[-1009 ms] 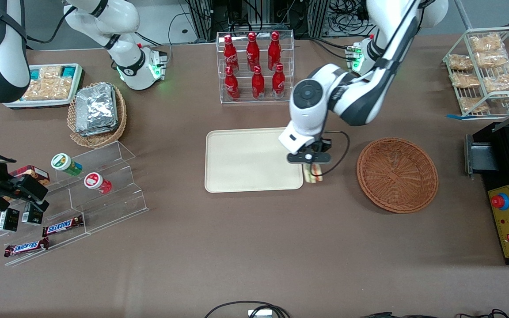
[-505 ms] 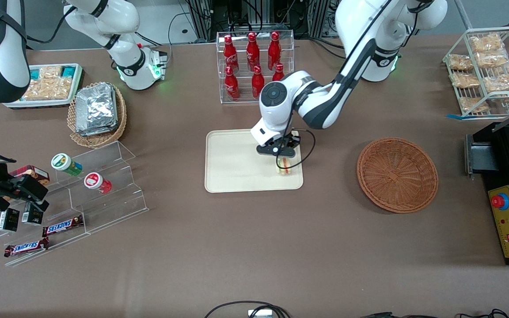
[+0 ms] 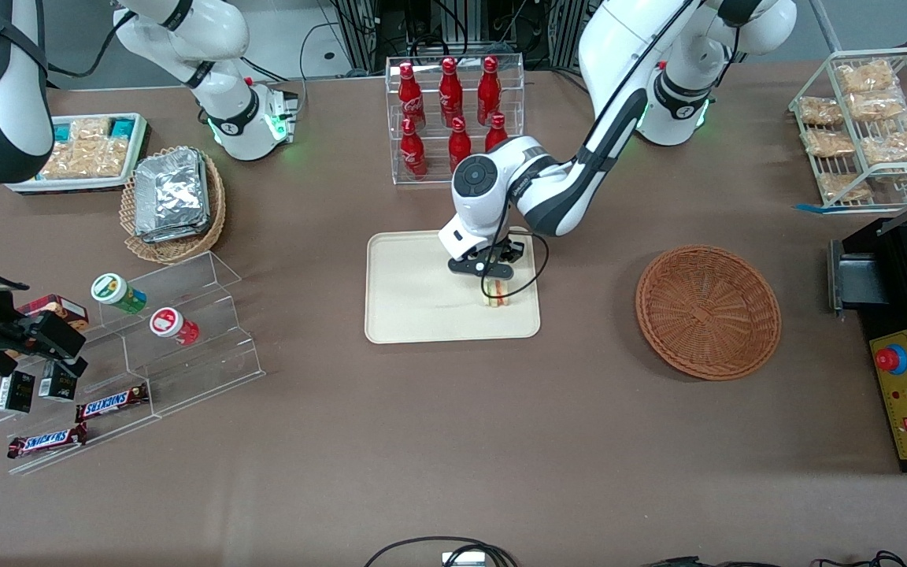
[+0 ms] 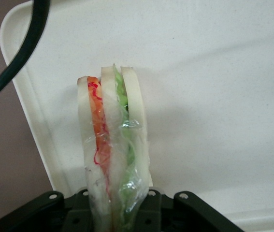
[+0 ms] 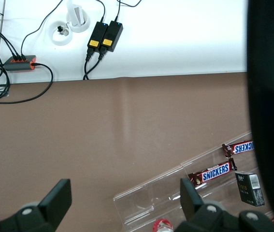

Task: Place sandwich from basket to tray
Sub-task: 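Carry the held sandwich over the cream tray with the left gripper, then lower the sandwich onto the tray and open the left gripper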

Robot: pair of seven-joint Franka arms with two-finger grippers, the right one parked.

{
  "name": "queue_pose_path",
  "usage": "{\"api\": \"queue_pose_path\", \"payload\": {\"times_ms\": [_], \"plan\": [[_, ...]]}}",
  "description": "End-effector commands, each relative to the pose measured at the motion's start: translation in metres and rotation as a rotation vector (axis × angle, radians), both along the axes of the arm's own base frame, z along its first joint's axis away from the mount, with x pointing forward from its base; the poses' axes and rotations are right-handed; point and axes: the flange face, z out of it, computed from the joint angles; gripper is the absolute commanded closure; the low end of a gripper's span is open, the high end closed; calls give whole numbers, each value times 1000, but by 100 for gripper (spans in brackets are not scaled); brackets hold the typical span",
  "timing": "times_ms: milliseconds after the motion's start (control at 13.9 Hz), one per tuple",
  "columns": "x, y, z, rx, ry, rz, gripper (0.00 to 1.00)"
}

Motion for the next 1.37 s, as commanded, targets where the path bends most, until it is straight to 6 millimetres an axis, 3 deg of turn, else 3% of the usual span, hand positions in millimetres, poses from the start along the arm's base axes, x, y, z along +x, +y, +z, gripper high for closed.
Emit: {"api": "queue_pose_path", "payload": {"times_ms": [0, 72, 144, 360, 649, 793, 1009, 1297], "plan": [[-5, -7, 2, 8, -15, 2, 25], [-4, -7, 3, 8, -14, -3, 7], [-4, -8, 4, 7, -16, 2, 1], [-3, -8, 6, 6, -19, 3, 1], [15, -8, 35, -14, -42, 47, 1], [42, -4, 54, -24, -65, 148, 1], [85, 17, 81, -51, -104, 315, 1], [135, 75, 128, 28, -90, 458, 1]]}}
